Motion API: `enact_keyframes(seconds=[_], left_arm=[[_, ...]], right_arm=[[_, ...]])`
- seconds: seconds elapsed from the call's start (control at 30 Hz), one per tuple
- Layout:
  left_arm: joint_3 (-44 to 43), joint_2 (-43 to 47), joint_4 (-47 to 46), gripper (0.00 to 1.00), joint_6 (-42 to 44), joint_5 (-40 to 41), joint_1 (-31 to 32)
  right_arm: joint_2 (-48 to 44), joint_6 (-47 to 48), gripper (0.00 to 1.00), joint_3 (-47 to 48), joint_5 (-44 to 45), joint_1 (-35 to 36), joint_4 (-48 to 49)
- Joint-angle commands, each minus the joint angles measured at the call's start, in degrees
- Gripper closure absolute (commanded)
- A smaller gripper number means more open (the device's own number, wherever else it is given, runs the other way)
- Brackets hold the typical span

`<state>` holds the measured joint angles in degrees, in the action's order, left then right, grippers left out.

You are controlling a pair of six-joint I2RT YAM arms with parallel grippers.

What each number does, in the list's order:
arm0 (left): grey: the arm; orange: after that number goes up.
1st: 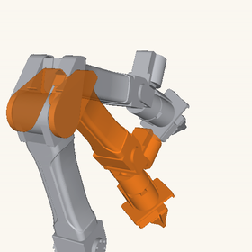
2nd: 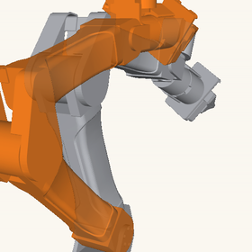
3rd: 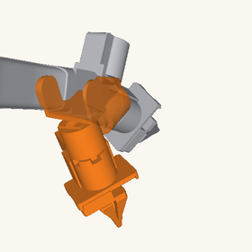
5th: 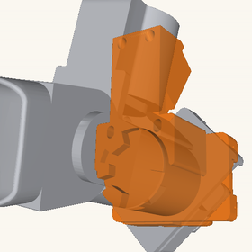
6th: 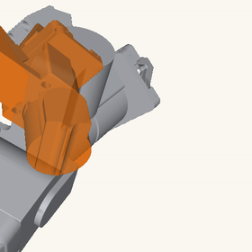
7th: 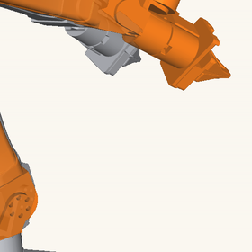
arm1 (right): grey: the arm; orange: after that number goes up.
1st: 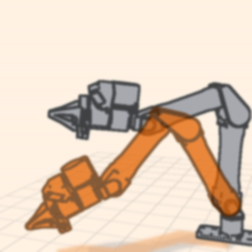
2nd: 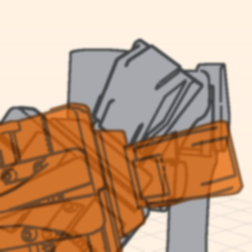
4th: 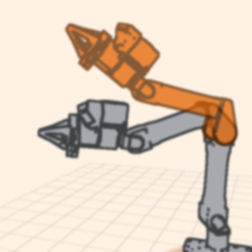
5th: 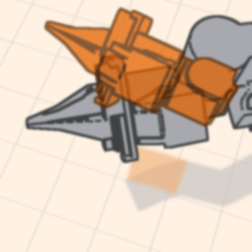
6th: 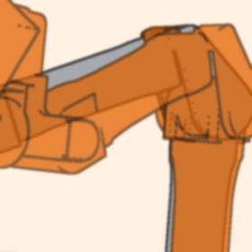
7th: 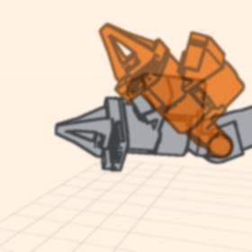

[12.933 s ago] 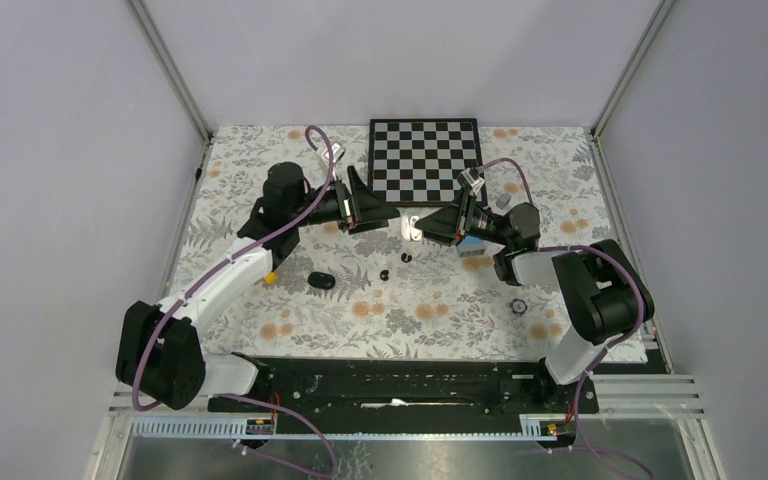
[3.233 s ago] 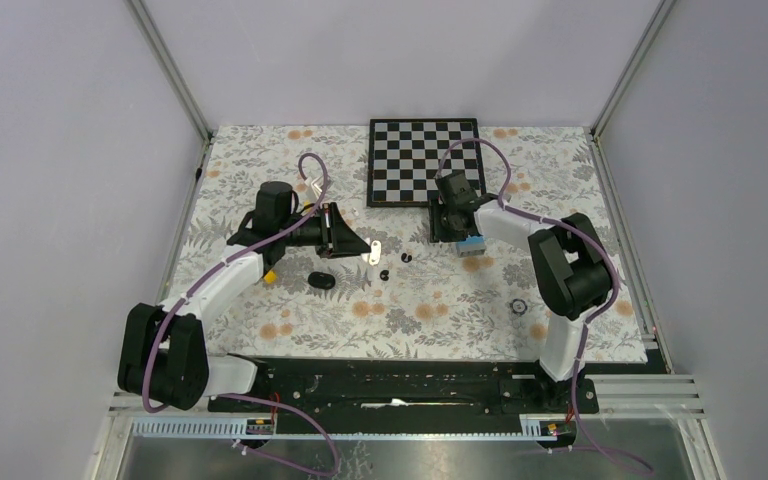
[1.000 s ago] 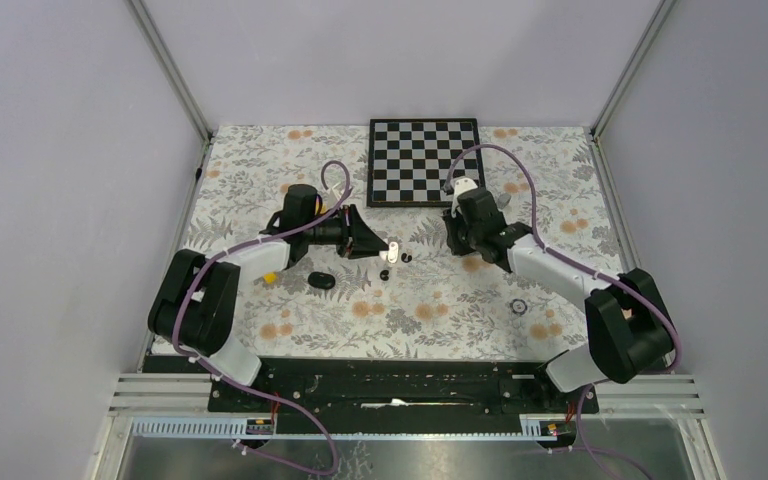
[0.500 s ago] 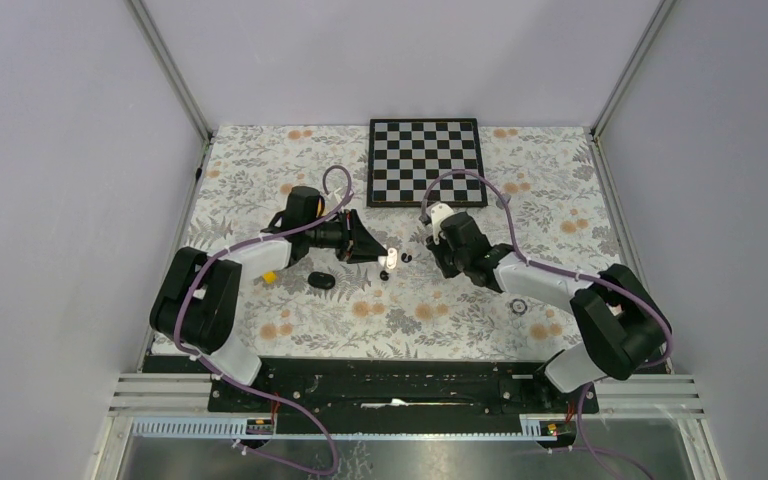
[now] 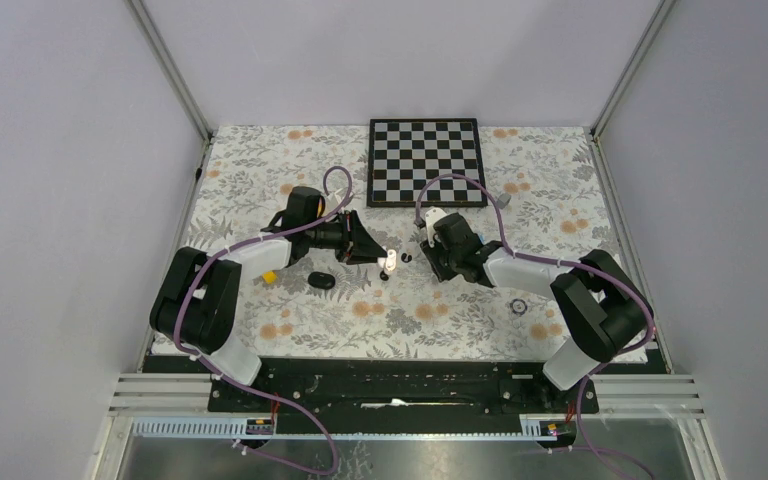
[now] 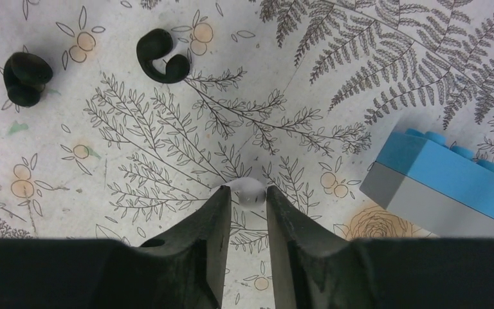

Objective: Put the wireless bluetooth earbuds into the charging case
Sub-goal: Place the earbud at the center of the board, then pick up the earbud from the center of the board.

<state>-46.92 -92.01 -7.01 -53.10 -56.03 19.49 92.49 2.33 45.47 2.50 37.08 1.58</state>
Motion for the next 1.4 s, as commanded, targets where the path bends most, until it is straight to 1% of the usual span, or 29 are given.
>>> enact_keyframes(seconds=[0.0, 0.07, 0.13, 0.2, 0.37, 0.47, 0.53, 0.6, 0.67, 0.73, 0.77, 0.8, 0.87, 0.9, 0.97, 1.07, 1.17, 1.37], left_arm=[[-2.82, 1.27, -0.12, 1.0, 2.09, 0.78, 0.03], [-2.83, 1.31, 0.1, 1.0, 2.29, 0.83, -0.02], [-2.83, 1.26, 0.14, 1.0, 2.53, 0.79, 0.03], [-2.91, 1.07, 0.19, 1.0, 2.78, 0.74, 0.03], [-3.33, 0.66, 0.29, 1.0, 3.07, 0.82, 0.03], [-3.36, 0.7, 0.3, 1.0, 3.22, 0.71, 0.03], [-3.36, 0.74, 0.48, 1.0, 3.47, 0.69, 0.03], [-3.31, 0.65, 0.59, 1.0, 3.7, 0.7, 0.03], [-3.27, 0.45, 0.67, 1.0, 3.79, 0.74, 0.03], [-3.2, 0.43, 0.54, 1.0, 3.82, 0.74, -0.02], [-3.23, 0.54, 0.53, 1.0, 3.8, 0.7, 0.02], [-3.18, 0.65, 0.56, 1.0, 3.8, 0.8, 0.03], [-3.1, 0.69, 0.69, 1.0, 3.95, 0.64, 0.03], [-3.09, 0.67, 0.96, 1.0, 4.09, 0.47, 0.03], [-3.03, 0.71, 1.54, 1.0, 4.59, 0.39, -0.02], [-3.21, 0.68, 2.5, 1.0, 5.45, 0.47, 0.03], [-3.48, 0.39, 3.09, 1.0, 6.18, 0.35, 0.03], [-3.88, -0.88, 3.48, 1.0, 6.87, 0.06, 0.03]], right_arm=[[-0.18, -1.91, 0.62, 2.76, 1.78, 0.14, -0.85], [-1.55, -4.88, 0.53, 2.79, 2.72, 0.16, -1.23], [-3.2, -8.23, 0.47, 2.78, 3.4, 0.18, -2.73], [-4.63, -11.88, 0.43, 3.04, 3.79, 0.19, -4.36], [-7.07, -26.41, 0.41, 4.54, 6.27, 0.18, -9.68], [-9.15, -33.91, 0.39, 3.29, 6.55, 0.18, -9.96], [-10.16, -36.77, 0.35, 2.54, 6.13, 0.22, -9.41], [-10.45, -38.0, 0.27, 2.28, 5.67, 0.34, -8.1], [-9.23, -38.69, 0.25, 3.8, 5.37, 0.36, -9.24], [-7.87, -39.71, 0.25, 4.8, 6.07, 0.34, -10.3], [-7.59, -40.7, 0.27, 4.76, 6.69, 0.36, -10.36], [-7.21, -42.21, 0.31, 4.72, 7.45, 0.32, -10.48], [-6.19, -45.17, 0.46, 5.47, 9.37, 0.35, -12.26], [-5.62, -46.25, 0.52, 5.86, 10.08, 0.36, -12.91], [-4.83, -47.94, 0.57, 6.09, 11.35, 0.42, -13.14], [-3.03, -49.15, 0.57, 7.71, 13.17, 0.53, -15.24], [-1.05, -50.05, 0.52, 9.42, 14.8, 0.61, -17.54], [2.87, -51.48, 0.54, 12.14, 14.32, 0.73, -18.15]])
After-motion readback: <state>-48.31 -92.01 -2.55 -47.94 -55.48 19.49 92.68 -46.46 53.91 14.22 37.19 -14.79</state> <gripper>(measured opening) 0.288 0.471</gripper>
